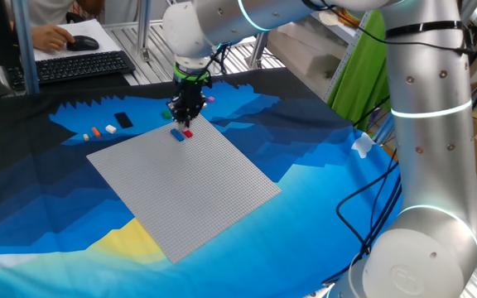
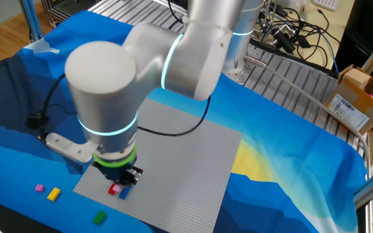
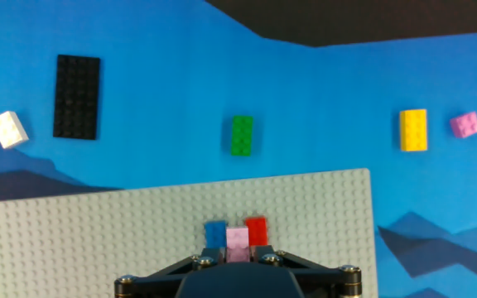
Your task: Stack small Lego blocks randomly, one at a time
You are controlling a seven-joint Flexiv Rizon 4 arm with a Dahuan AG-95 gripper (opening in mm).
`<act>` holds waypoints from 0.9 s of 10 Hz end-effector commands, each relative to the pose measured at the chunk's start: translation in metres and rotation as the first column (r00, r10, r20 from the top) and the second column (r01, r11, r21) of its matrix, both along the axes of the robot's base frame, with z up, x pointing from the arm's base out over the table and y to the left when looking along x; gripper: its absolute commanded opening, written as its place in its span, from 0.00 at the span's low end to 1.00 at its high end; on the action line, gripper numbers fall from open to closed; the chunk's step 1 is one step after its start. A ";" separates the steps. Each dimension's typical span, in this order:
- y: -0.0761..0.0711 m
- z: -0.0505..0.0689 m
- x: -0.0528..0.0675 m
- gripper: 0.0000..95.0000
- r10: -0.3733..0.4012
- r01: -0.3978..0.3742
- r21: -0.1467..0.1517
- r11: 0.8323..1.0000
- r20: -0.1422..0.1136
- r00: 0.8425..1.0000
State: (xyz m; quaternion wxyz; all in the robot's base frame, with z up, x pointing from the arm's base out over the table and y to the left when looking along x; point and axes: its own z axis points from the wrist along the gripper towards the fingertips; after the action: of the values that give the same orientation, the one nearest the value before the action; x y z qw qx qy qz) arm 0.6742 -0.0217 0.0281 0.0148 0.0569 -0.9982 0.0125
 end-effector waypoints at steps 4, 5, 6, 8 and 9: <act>-0.007 -0.005 0.004 0.00 0.012 -0.012 0.009 1.000 -0.001 1.000; -0.007 -0.005 0.004 0.00 0.018 -0.018 0.009 1.000 0.000 1.000; -0.007 -0.005 0.004 0.00 0.022 -0.022 0.009 1.000 -0.001 1.000; -0.007 -0.006 0.001 0.00 0.025 -0.025 0.008 1.000 0.000 1.000; -0.007 -0.006 0.000 0.00 0.026 -0.026 0.007 1.000 0.000 1.000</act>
State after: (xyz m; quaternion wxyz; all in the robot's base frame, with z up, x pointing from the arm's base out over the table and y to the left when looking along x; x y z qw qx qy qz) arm 0.6740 -0.0290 0.0205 0.0149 0.0697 -0.9974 0.0094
